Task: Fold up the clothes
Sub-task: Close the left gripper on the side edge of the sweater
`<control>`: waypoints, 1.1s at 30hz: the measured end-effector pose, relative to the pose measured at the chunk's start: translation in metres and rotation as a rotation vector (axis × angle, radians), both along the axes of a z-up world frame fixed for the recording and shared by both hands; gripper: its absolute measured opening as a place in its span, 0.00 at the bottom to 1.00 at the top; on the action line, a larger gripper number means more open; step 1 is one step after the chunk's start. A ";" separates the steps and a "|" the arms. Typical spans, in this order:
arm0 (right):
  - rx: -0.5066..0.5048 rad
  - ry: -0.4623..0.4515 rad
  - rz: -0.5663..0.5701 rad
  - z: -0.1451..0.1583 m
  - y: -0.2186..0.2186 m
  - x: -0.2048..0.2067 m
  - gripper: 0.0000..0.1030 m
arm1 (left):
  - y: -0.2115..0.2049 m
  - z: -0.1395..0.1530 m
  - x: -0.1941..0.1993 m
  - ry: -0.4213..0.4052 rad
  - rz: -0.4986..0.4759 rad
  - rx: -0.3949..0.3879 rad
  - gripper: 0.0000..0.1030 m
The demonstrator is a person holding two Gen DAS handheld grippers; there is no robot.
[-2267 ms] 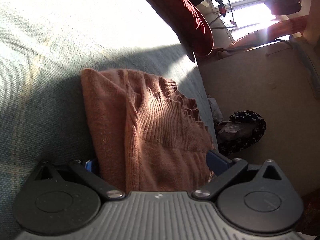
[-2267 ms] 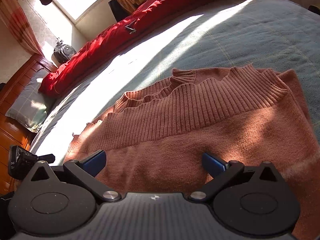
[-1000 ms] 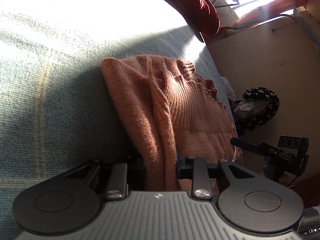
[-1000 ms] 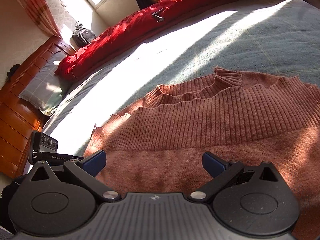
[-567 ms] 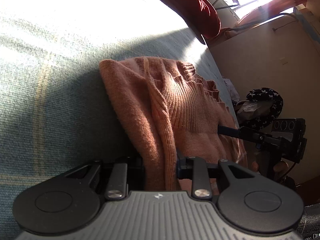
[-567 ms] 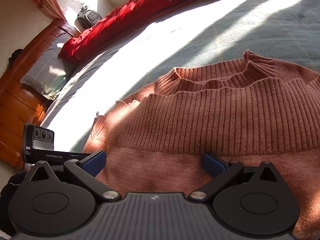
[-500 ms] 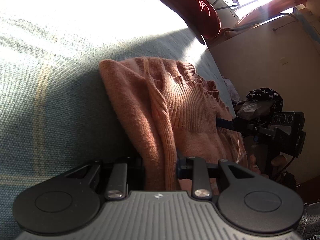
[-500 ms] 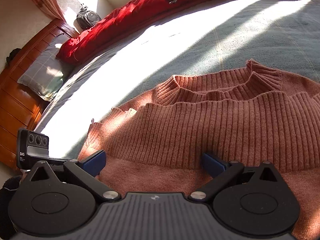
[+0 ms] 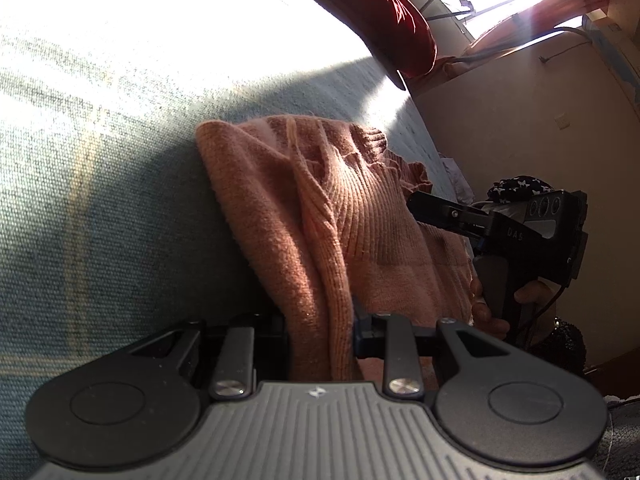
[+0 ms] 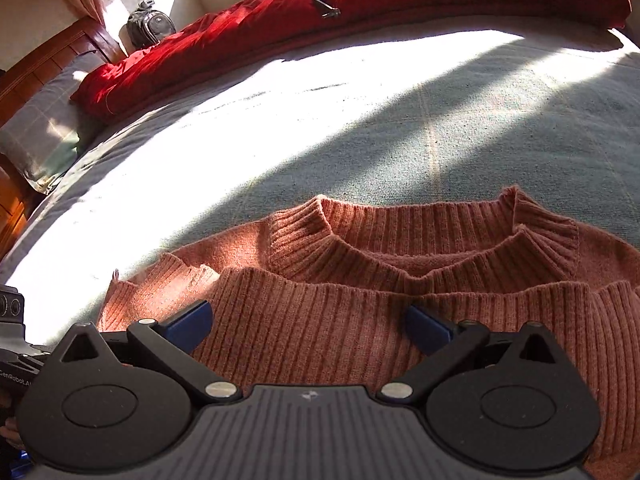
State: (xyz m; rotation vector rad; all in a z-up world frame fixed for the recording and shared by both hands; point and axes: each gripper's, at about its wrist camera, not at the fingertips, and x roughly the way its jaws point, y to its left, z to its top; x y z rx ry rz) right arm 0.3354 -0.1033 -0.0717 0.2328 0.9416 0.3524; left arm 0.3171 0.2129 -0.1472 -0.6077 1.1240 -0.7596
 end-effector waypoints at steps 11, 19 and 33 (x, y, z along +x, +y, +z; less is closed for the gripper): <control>-0.022 -0.004 0.000 0.006 0.004 -0.004 1.00 | -0.001 -0.001 0.002 0.017 0.003 -0.007 0.29; 0.085 -0.031 -0.008 0.040 -0.011 -0.030 1.00 | -0.002 -0.001 0.003 0.021 0.002 -0.006 0.29; 0.221 0.185 0.009 0.020 -0.029 -0.075 1.00 | -0.002 -0.001 0.002 0.021 0.011 -0.006 0.29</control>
